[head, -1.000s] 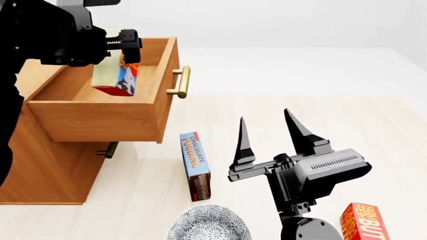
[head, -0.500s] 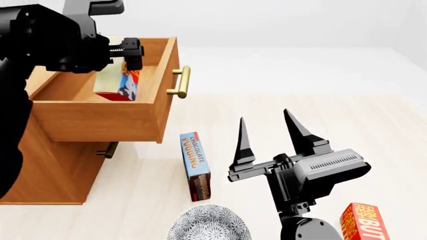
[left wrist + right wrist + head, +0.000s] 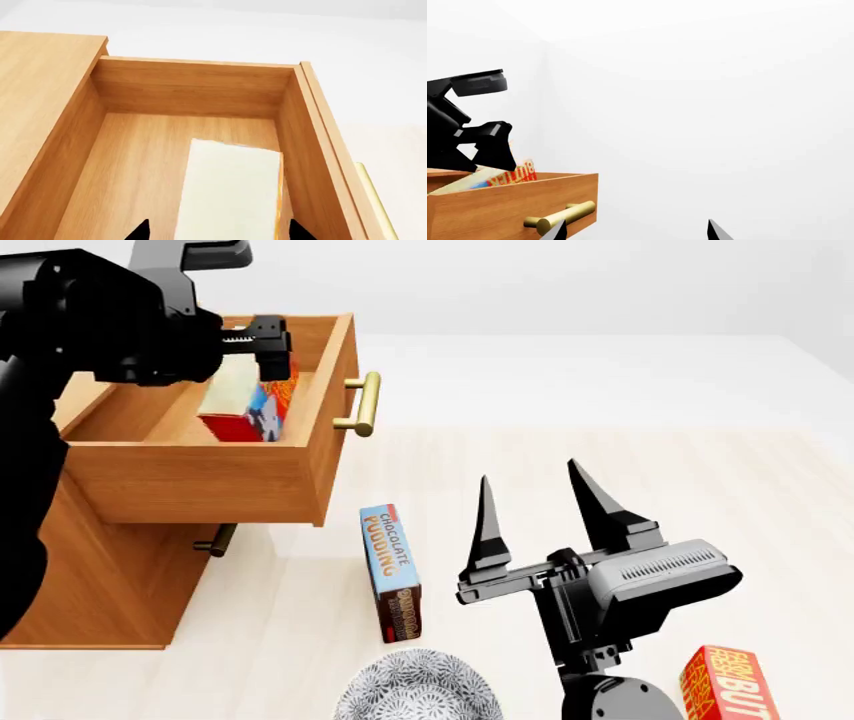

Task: Put the butter at the front in the top drawer of the cabinet and close it.

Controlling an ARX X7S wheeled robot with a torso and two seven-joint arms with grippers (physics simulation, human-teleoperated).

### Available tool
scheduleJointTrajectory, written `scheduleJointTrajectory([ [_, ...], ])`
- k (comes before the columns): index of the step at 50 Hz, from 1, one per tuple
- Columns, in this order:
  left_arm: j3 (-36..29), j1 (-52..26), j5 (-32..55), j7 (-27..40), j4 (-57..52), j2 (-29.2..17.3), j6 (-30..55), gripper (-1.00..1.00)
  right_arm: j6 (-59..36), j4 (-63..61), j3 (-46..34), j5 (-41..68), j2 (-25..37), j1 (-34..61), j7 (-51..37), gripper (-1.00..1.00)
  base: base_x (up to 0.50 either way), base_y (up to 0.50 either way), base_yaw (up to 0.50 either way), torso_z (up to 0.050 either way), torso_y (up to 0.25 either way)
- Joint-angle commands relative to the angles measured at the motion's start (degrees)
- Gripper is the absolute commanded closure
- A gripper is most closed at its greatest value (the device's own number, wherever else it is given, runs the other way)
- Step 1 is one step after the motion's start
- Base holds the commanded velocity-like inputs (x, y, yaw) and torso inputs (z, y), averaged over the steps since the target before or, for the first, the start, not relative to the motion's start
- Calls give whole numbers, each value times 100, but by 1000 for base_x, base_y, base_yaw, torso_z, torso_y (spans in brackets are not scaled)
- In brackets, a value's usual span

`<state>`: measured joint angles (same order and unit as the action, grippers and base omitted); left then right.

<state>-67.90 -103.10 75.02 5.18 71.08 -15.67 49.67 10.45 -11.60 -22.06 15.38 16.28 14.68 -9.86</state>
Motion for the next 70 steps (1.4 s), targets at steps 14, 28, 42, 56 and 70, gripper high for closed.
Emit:
scheduleJointTrajectory([
  [14, 186, -89, -28, 83, -168, -58, 39, -100, -1, 11, -42, 30, 24, 35, -44, -100, 0, 0, 0, 0, 0],
  [28, 847, 48, 691, 1200, -2371, -963, 207, -100, 4, -21, -58, 25, 51, 29, -84, -100, 0, 0, 0, 0, 0],
  [42, 1368, 659, 1307, 1927, -4140, -1538, -8, -100, -5, -43, -50, 13, 52, 64, -164, -100, 0, 0, 0, 0, 0],
  [56, 1628, 1084, 1603, 2344, -5313, -1880, -224, -100, -19, -270, 146, -44, 234, -78, -380, -100, 0, 0, 0, 0, 0],
  [70, 1745, 1471, 1765, 2669, -6446, -2042, -411, -100, -67, -549, 379, -152, 460, -321, -642, -100, 0, 0, 0, 0, 0],
])
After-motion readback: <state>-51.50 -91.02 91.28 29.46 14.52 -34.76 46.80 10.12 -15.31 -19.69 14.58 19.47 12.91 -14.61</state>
